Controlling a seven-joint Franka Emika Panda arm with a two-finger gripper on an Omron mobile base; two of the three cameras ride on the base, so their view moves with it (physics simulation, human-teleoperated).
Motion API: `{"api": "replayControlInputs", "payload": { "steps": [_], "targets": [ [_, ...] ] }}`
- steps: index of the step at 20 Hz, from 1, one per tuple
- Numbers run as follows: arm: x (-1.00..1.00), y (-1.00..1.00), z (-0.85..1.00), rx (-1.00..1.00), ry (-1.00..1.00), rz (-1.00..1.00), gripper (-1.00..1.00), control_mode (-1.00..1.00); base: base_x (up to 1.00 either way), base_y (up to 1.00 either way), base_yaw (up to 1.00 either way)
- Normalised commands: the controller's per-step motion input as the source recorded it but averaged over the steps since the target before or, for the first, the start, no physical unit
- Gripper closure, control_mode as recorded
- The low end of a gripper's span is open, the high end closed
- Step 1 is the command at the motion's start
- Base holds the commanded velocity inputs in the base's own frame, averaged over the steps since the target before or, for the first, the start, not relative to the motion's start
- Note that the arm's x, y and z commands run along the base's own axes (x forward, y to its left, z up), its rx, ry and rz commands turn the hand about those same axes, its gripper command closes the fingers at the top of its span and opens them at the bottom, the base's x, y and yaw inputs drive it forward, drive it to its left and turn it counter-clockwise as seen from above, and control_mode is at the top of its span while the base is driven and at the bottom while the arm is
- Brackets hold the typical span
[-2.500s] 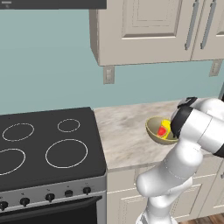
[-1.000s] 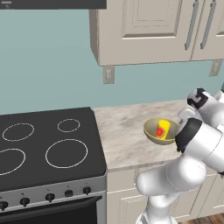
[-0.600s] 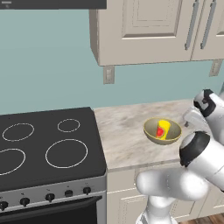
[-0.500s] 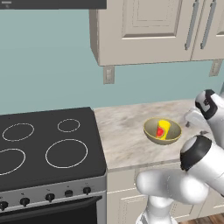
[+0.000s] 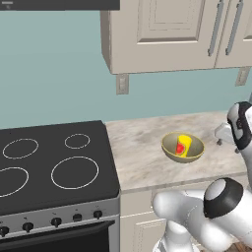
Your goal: Place the cup inside the bowl on the dining table and move the bowl to any counter.
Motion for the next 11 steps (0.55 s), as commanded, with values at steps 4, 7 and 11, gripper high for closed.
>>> {"api": "replayControlInputs", "payload": {
  "steps": [4, 7, 11],
  "targets": [
    [-0.50, 0.05, 0.44, -0.05, 0.00, 0.00, -1.00, -1.00, 0.00, 0.00, 0.00],
    [-0.50, 0.08, 0.39, -0.05, 0.00, 0.00, -1.00, -1.00, 0.00, 0.00, 0.00],
    [-0.48, 0.11, 0.34, -0.04, 0.00, 0.00, -1.00, -1.00, 0.00, 0.00, 0.00]
  ]
}}
